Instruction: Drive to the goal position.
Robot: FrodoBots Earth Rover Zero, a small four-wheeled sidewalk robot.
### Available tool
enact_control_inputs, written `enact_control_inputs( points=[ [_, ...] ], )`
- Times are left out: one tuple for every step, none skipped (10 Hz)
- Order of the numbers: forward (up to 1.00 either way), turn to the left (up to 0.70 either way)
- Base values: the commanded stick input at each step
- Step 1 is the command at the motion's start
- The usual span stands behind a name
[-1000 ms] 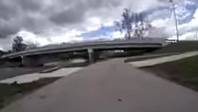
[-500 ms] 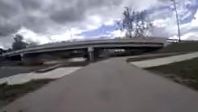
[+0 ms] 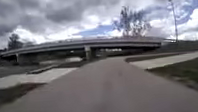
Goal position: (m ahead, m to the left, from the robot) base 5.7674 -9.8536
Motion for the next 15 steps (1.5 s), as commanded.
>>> enact_control_inputs(
  points=[
    [1.00,-0.12],
    [1.00,-0.12],
    [1.00,-0.12],
    [1.00,-0.12],
    [1.00,-0.12],
    [1.00,-0.12],
    [1.00,-0.12],
    [1.00,-0.14],
    [1.00,-0.19],
    [1.00,-0.22],
    [1.00,-0.24],
    [1.00,-0.26],
    [1.00,-0.27],
    [1.00,-0.28],
    [1.00,-0.29]
  ],
)
